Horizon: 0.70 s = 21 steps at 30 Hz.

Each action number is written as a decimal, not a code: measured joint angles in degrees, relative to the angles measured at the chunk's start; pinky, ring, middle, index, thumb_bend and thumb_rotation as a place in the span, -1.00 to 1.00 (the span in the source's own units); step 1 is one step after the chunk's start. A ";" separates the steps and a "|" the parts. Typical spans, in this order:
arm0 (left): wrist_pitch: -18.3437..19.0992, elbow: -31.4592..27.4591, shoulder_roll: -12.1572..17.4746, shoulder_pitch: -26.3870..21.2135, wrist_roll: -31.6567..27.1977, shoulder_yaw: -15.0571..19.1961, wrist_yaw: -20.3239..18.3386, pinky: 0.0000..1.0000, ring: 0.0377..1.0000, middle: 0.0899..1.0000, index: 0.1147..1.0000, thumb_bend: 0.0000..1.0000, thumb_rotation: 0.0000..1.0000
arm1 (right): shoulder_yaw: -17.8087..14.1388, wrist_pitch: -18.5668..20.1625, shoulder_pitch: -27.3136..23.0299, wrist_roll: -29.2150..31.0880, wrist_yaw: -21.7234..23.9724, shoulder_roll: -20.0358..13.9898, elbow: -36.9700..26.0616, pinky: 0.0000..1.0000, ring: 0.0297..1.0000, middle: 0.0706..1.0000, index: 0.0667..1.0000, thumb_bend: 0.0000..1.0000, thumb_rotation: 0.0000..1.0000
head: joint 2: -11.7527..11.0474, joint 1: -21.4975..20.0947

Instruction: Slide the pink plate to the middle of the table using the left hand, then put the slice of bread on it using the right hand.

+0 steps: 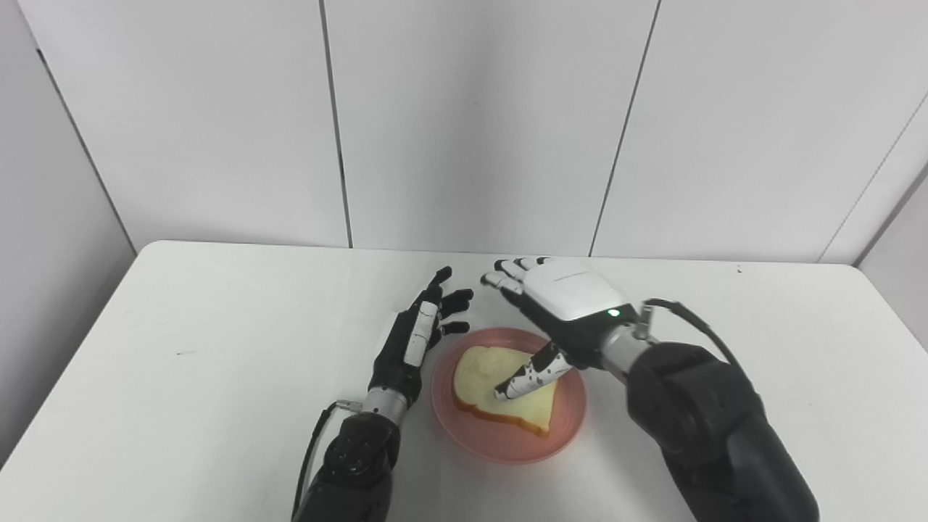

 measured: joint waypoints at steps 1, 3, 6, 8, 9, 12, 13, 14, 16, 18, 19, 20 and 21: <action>-0.18 0.07 0.10 0.00 0.03 -0.02 0.07 0.44 0.68 0.61 0.76 0.81 1.00 | -1.55 -0.10 0.76 2.57 -2.76 0.96 1.67 0.56 0.88 0.95 1.00 0.76 0.56 | 0.09 0.09; -0.59 0.10 0.07 0.10 0.57 -0.20 0.57 0.52 0.67 0.62 0.72 0.79 1.00 | -4.48 -1.03 2.20 7.72 -8.41 2.32 6.38 0.48 0.80 0.90 0.98 0.69 0.67 | 0.09 0.18; -1.60 -0.53 -0.06 0.81 1.59 -0.62 2.16 0.64 0.69 0.64 0.69 0.80 1.00 | -8.24 -3.73 3.04 15.76 -15.53 4.02 12.87 0.46 0.71 0.81 0.92 0.64 0.78 | 0.26 0.35; -2.09 -1.13 -0.17 1.25 2.24 -0.86 3.23 0.70 0.72 0.65 0.68 0.80 1.00 | -9.39 -5.86 3.28 19.28 -19.86 4.55 15.58 0.52 0.70 0.77 0.87 0.60 0.86 | 0.26 0.09; -2.26 -1.51 -0.19 1.46 2.86 -1.04 3.82 0.70 0.73 0.66 0.67 0.80 1.00 | -9.84 -7.84 3.39 21.40 -21.98 4.65 17.18 0.53 0.70 0.76 0.85 0.59 0.86 | 0.18 -0.09; -2.70 -1.94 -0.34 1.87 4.59 -1.32 5.97 0.75 0.77 0.66 0.63 0.79 1.00 | -11.24 -12.49 3.60 26.50 -27.59 5.18 21.64 0.49 0.64 0.66 0.71 0.54 0.77 | 0.00 -0.26; -2.72 -2.00 -0.46 1.94 4.89 -1.26 6.75 0.79 0.80 0.67 0.61 0.81 1.00 | -12.05 -14.02 3.66 27.97 -29.41 5.65 23.18 0.44 0.58 0.59 0.65 0.48 0.72 | -0.09 -0.26; -2.76 -2.25 -0.53 2.11 5.68 -1.27 7.94 0.80 0.80 0.67 0.60 0.82 1.00 | -13.16 -16.08 3.79 30.25 -32.28 6.49 25.32 0.44 0.57 0.57 0.64 0.47 0.71 | -0.09 -0.26; -2.80 -2.99 -0.68 2.53 6.93 -1.33 9.96 0.84 0.84 0.70 0.60 0.83 1.00 | -15.89 -19.82 3.94 34.72 -36.30 8.31 28.89 0.42 0.50 0.51 0.60 0.45 0.61 | -0.09 -0.26; -2.72 -4.60 -0.80 3.46 8.43 -1.67 11.45 0.94 0.89 0.75 0.61 0.84 1.00 | -19.23 -21.92 3.97 40.52 -39.59 10.43 32.80 0.45 0.47 0.50 0.60 0.40 0.58 | -0.09 -0.18; -2.51 -5.49 -0.96 3.97 8.87 -1.80 11.64 0.99 0.93 0.78 0.62 0.84 1.00 | -20.25 -22.43 4.00 42.84 -40.64 11.06 34.39 0.48 0.48 0.53 0.62 0.36 0.62 | -0.09 -0.26; -2.29 -6.30 -1.18 4.55 9.28 -1.93 11.86 0.99 0.93 0.78 0.62 0.84 1.00 | -20.62 -22.52 4.23 44.65 -41.41 11.33 35.57 0.48 0.48 0.53 0.62 0.36 0.62 | -0.09 -0.26; -1.56 -6.94 -1.32 4.94 9.43 -1.97 11.91 1.00 0.95 0.80 0.62 0.84 1.00 | -20.54 -22.62 4.31 45.74 -41.49 11.32 36.30 0.50 0.50 0.55 0.61 0.35 0.65 | -0.09 -0.26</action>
